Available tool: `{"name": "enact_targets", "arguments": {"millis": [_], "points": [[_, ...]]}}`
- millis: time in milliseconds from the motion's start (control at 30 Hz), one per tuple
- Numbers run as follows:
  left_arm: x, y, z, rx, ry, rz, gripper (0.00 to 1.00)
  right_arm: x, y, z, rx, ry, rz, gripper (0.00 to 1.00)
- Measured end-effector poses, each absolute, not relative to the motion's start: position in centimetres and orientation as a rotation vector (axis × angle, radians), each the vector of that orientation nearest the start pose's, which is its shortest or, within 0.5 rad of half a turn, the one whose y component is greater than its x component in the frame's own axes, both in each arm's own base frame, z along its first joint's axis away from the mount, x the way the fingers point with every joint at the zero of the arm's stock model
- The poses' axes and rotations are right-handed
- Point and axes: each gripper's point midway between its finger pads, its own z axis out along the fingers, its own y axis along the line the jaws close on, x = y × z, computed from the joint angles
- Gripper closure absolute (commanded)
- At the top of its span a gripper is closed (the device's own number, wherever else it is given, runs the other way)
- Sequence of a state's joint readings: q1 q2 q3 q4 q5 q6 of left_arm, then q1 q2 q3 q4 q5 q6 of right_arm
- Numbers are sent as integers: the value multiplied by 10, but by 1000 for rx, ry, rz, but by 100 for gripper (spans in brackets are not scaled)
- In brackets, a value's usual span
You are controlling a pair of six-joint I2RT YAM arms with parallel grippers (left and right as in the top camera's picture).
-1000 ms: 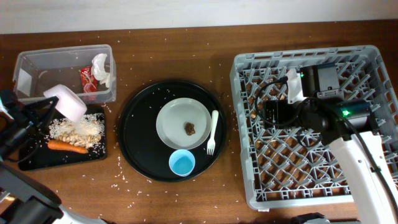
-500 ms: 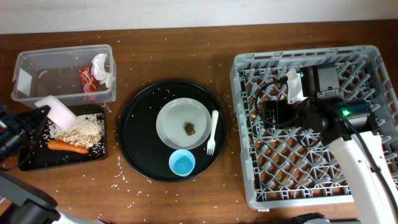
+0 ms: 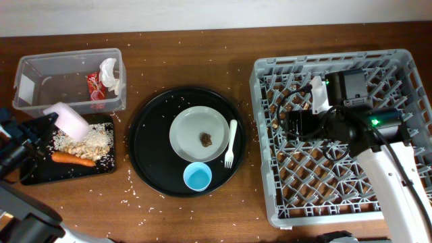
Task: Sort waste into correct bins and load items into the dishwasher rack
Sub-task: 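Tip the pink bowl over the black tray to pour out rice, then set the emptied pink bowl back on the black round tray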
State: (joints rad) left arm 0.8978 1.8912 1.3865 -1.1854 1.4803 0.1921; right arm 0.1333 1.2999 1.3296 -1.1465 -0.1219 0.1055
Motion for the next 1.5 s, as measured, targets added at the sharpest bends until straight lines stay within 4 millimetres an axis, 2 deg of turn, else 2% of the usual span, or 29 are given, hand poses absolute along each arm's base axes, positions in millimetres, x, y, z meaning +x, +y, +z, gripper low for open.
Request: {"name": "enact_targets", "arguments": {"millis": [67, 300, 367, 433, 467, 533, 600, 633, 700, 733, 767, 800, 867, 967, 1067, 1133, 1500], "points": [[348, 157, 210, -705, 1790, -1548, 100, 294, 61, 215, -75, 2696, 237, 1], [348, 152, 214, -726, 1768, -1594, 100, 294, 60, 215, -75, 2697, 237, 1], [349, 145, 216, -726, 1771, -1619, 99, 295, 61, 215, -75, 2695, 238, 1], [355, 130, 216, -665, 1804, -1628, 99, 296, 61, 216, -76, 2689, 238, 1], [360, 119, 217, -622, 1834, -1629, 99, 297, 61, 216, -74, 2687, 238, 1], [376, 79, 226, -432, 1984, -1574, 100, 296, 61, 216, -75, 2689, 238, 1], [385, 24, 235, -175, 2175, -1439, 100, 295, 61, 215, -75, 2692, 238, 1], [385, 4, 233, -89, 2246, -1384, 100, 296, 61, 215, -75, 2692, 237, 1], [377, -36, 206, 74, 2481, -1195, 100, 294, 60, 214, -75, 2701, 237, 1], [369, -57, 181, 176, 2656, -1022, 100, 292, 60, 214, -74, 2707, 236, 1], [362, -68, 167, 257, 2757, -887, 100, 292, 60, 214, -74, 2706, 237, 1], [355, -72, 150, 332, 2855, -702, 100, 292, 60, 214, -74, 2706, 236, 1], [343, -72, 119, 371, 2978, -433, 100, 293, 60, 214, -74, 2703, 236, 1], [327, -73, 86, 344, 3062, -240, 100, 294, 60, 214, -74, 2700, 237, 1], [319, -70, 67, 301, 3091, -163, 100, 294, 60, 214, -74, 2701, 237, 1], [312, -72, 60, 303, 3111, -146, 100, 293, 60, 214, -75, 2701, 237, 1], [319, -86, 59, 321, 3070, -198, 99, 294, 60, 215, -75, 2699, 237, 1]]}}
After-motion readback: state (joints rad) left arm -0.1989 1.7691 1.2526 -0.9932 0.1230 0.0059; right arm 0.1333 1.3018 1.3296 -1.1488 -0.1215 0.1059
